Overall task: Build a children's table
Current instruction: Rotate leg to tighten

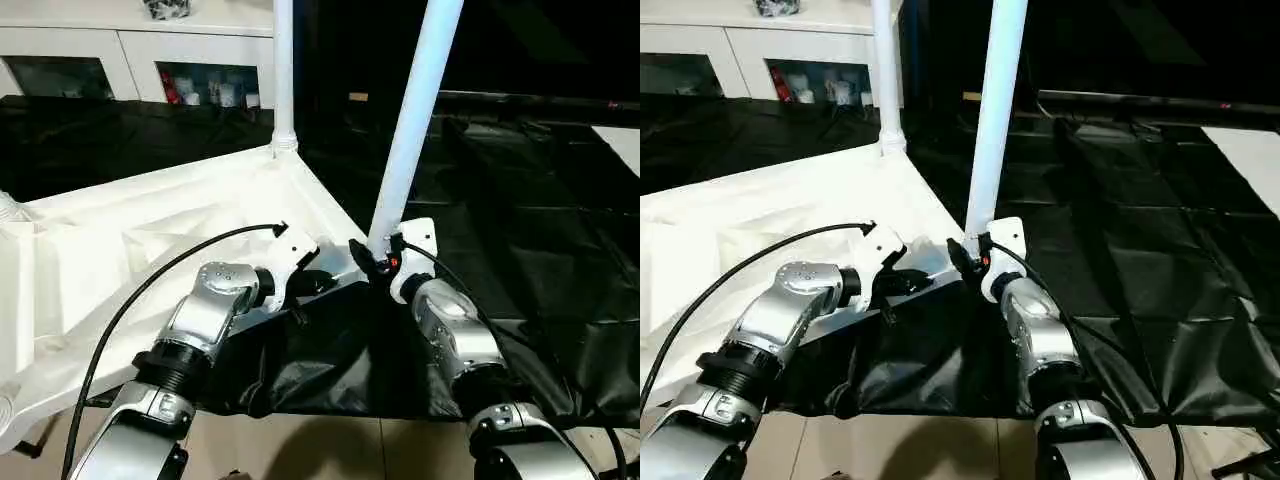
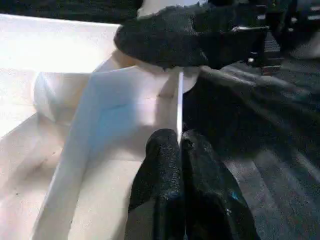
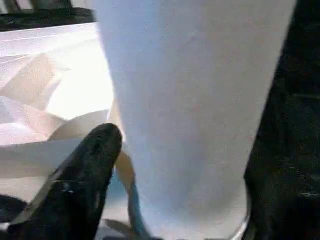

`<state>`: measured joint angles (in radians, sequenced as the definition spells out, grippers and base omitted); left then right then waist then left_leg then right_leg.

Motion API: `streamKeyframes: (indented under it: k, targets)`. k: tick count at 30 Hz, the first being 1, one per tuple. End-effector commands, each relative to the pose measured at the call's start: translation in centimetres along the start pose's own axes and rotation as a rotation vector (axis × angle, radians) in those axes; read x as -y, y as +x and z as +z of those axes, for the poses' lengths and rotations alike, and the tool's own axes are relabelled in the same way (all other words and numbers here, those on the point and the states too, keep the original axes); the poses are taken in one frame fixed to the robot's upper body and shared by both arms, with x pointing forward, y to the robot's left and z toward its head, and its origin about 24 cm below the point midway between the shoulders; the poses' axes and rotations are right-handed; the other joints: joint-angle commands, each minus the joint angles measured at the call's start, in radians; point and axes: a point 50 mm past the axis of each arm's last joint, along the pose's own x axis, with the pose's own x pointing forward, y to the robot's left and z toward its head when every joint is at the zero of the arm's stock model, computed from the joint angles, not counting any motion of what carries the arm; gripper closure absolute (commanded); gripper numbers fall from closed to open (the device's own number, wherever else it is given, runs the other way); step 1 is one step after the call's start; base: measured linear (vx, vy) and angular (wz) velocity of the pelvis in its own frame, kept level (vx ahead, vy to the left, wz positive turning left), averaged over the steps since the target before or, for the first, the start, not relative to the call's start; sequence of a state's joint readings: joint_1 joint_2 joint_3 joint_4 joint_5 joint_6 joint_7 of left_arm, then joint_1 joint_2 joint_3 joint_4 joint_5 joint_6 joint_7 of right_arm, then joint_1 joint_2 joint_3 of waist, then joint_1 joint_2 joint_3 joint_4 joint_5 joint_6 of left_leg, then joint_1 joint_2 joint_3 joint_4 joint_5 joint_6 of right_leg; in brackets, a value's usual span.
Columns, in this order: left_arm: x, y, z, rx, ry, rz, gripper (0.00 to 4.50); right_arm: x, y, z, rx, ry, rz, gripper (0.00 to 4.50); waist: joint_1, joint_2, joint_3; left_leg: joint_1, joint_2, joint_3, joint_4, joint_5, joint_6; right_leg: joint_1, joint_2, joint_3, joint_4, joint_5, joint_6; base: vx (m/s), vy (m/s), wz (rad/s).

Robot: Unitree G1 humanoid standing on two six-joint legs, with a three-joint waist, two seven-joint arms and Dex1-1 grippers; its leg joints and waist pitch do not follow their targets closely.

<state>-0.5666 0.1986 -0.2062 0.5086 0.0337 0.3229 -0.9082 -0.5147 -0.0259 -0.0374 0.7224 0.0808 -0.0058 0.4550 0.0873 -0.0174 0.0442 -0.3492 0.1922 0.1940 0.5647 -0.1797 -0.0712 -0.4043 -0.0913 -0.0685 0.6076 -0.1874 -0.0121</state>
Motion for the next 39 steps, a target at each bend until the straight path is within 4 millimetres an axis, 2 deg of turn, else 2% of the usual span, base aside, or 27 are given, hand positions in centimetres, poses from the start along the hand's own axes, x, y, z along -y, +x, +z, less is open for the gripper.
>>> streamKeyframes:
  k: [1,2,4,5,7,8,9,10,11,12,14,15,16,22,23,25,28,31,32,34,35,37,39]
  targets:
    - [1.9,1.0,2.5,0.110,0.091,-0.169,4.50,-3.0,0.2,-1.2,-0.071,-0.037,0.262,0.73,0.000,0.009,-0.056,0.001,0.034,-0.017,-0.064,-0.251,0.025,0.052,-0.051,0.046,-0.080,-0.186,-0.186,0.000,0.000,0.00]
    - [1.9,0.5,2.3,0.110,0.095,-0.208,4.50,-2.4,-0.3,-1.1,-0.074,-0.065,0.309,0.73,-0.002,0.010,-0.057,-0.002,0.036,-0.018,-0.064,-0.238,0.034,0.052,-0.052,0.047,-0.076,-0.158,-0.197,0.000,0.000,0.00]
    - [2.0,0.1,2.2,0.108,0.096,-0.247,4.50,-1.9,-0.9,-1.0,-0.079,-0.095,0.361,0.73,-0.003,0.005,-0.055,-0.002,0.034,-0.014,-0.061,-0.227,0.044,0.053,-0.052,0.047,-0.076,-0.151,-0.210,0.000,0.000,0.00]
    - [2.0,0.1,2.2,0.108,0.096,-0.247,4.50,-1.9,-0.9,-1.0,-0.079,-0.095,0.361,0.73,0.000,0.006,-0.057,-0.001,0.036,-0.016,-0.060,-0.221,0.047,0.055,-0.055,0.047,-0.073,-0.144,-0.215,0.000,0.000,0.00]
    - [1.8,-1.0,1.6,0.071,0.106,-0.314,4.50,-1.0,-2.3,-1.1,-0.139,-0.154,0.515,0.73,0.002,0.007,-0.057,-0.001,0.037,-0.012,-0.055,-0.199,0.069,0.055,-0.052,0.046,-0.068,-0.103,-0.242,0.000,0.000,0.00]
    - [1.6,-1.3,1.3,0.050,0.113,-0.324,4.50,-0.8,-2.8,-1.2,-0.172,-0.174,0.578,0.73,0.001,0.000,-0.054,-0.004,0.036,-0.011,-0.056,-0.201,0.076,0.055,-0.050,0.045,-0.069,-0.105,-0.243,0.000,0.000,0.00]
    - [1.5,-1.3,1.3,0.046,0.115,-0.325,4.50,-0.8,-3.0,-1.2,-0.179,-0.178,0.591,0.73,0.006,0.005,-0.054,-0.003,0.038,-0.013,-0.057,-0.202,0.078,0.056,-0.051,0.043,-0.070,-0.127,-0.240,0.000,0.000,0.00]
    - [1.5,-1.3,1.3,0.046,0.115,-0.325,4.50,-0.8,-3.0,-1.2,-0.179,-0.178,0.591,0.73,0.005,0.005,-0.052,-0.003,0.040,-0.012,-0.057,-0.206,0.076,0.054,-0.051,0.044,-0.070,-0.137,-0.238,0.000,0.000,0.00]
    - [1.4,-1.6,1.0,0.032,0.117,-0.336,4.50,-0.6,-3.4,-1.3,-0.205,-0.201,0.645,0.73,0.006,0.004,-0.052,-0.002,0.041,-0.012,-0.058,-0.220,0.070,0.053,-0.054,0.044,-0.073,-0.170,-0.236,0.000,0.000,0.00]
    - [1.2,-2.0,0.7,0.012,0.117,-0.359,4.50,-0.5,-3.9,-1.4,-0.229,-0.215,0.710,0.73,0.008,-0.002,-0.051,-0.001,0.041,-0.012,-0.058,-0.233,0.066,0.053,-0.054,0.044,-0.076,-0.204,-0.228,0.000,0.000,0.00]
    - [1.1,-2.3,0.5,-0.002,0.117,-0.377,4.50,-0.4,-4.3,-1.4,-0.246,-0.222,0.755,0.73,0.010,0.002,-0.050,0.000,0.042,-0.013,-0.059,-0.243,0.062,0.052,-0.056,0.045,-0.078,-0.239,-0.218,0.000,0.000,0.00]
    - [1.0,-2.6,0.3,-0.018,0.114,-0.400,4.50,-0.4,-4.7,-1.4,-0.264,-0.227,0.802,0.88,0.011,0.002,-0.049,0.000,0.044,-0.013,-0.060,-0.245,0.060,0.050,-0.056,0.046,-0.078,-0.241,-0.217,0.000,0.000,0.00]
    - [0.8,-3.0,0.2,-0.029,0.119,-0.413,4.50,-0.4,-4.9,-1.3,-0.275,-0.230,0.844,0.98,0.013,-0.004,-0.050,-0.001,0.043,-0.014,-0.060,-0.237,0.060,0.051,-0.056,0.046,-0.077,-0.241,-0.215,0.000,0.000,0.00]
    - [0.2,-3.8,0.3,-0.054,0.124,-0.440,4.50,-0.6,-5.2,-0.9,-0.300,-0.239,0.942,1.40,0.021,-0.002,-0.052,0.000,0.043,-0.013,-0.058,-0.220,0.061,0.049,-0.057,0.045,-0.073,-0.221,-0.225,0.000,0.000,0.00]
    - [0.2,-3.8,0.3,-0.054,0.124,-0.440,4.50,-0.6,-5.2,-0.9,-0.300,-0.239,0.942,1.40,0.024,-0.002,-0.053,0.001,0.043,-0.013,-0.057,-0.214,0.061,0.049,-0.056,0.045,-0.072,-0.214,-0.228,0.000,0.000,0.00]
    - [0.0,-3.8,0.5,-0.054,0.123,-0.438,4.50,-0.8,-5.2,-1.1,-0.314,-0.240,0.971,1.74,0.027,-0.002,-0.053,0.001,0.043,-0.012,-0.057,-0.211,0.060,0.048,-0.056,0.045,-0.071,-0.204,-0.232,0.000,0.000,0.00]
    - [-0.1,-3.8,0.5,-0.054,0.123,-0.440,4.50,-0.9,-5.2,-1.2,-0.320,-0.238,0.980,1.85,0.028,-0.002,-0.054,0.000,0.042,-0.014,-0.057,-0.208,0.054,0.051,-0.058,0.045,-0.069,-0.201,-0.231,0.000,0.000,0.00]
    - [-0.1,-3.7,0.5,-0.047,0.118,-0.443,4.50,-1.1,-5.3,-1.4,-0.321,-0.224,0.990,1.90,0.028,-0.001,-0.054,0.000,0.042,-0.013,-0.057,-0.207,0.054,0.051,-0.057,0.044,-0.070,-0.197,-0.232,0.000,0.000,0.00]
    - [0.0,-3.6,0.5,-0.040,0.111,-0.443,4.50,-1.3,-5.5,-1.5,-0.317,-0.213,0.990,1.90,0.028,0.006,-0.055,0.001,0.042,-0.014,-0.056,-0.208,0.052,0.051,-0.057,0.044,-0.069,-0.190,-0.235,0.000,0.000,0.00]
    - [0.1,-3.5,0.5,-0.028,0.104,-0.435,4.50,-1.4,-5.5,-1.7,-0.302,-0.193,0.977,1.90,0.028,0.003,-0.055,0.001,0.042,-0.014,-0.056,-0.207,0.053,0.052,-0.055,0.044,-0.069,-0.178,-0.236,0.000,0.000,0.00]
    - [0.1,-3.2,0.6,-0.016,0.098,-0.411,4.50,-1.5,-5.4,-1.7,-0.273,-0.173,0.945,1.91,0.028,0.006,-0.055,0.000,0.042,-0.013,-0.056,-0.209,0.053,0.052,-0.055,0.044,-0.069,-0.171,-0.237,0.000,0.000,0.00]
    - [0.0,-2.9,0.8,-0.002,0.091,-0.374,4.50,-1.7,-5.0,-1.7,-0.232,-0.146,0.897,1.91,0.029,0.007,-0.054,0.001,0.042,-0.013,-0.056,-0.222,0.049,0.051,-0.056,0.045,-0.071,-0.180,-0.238,0.000,0.000,0.00]
    - [-0.2,-2.3,1.1,0.025,0.090,-0.301,4.50,-1.9,-4.2,-1.7,-0.177,-0.074,0.787,1.91,0.025,0.009,-0.049,0.003,0.042,-0.016,-0.063,-0.266,0.029,0.048,-0.057,0.044,-0.080,-0.265,-0.221,0.000,0.000,0.00]
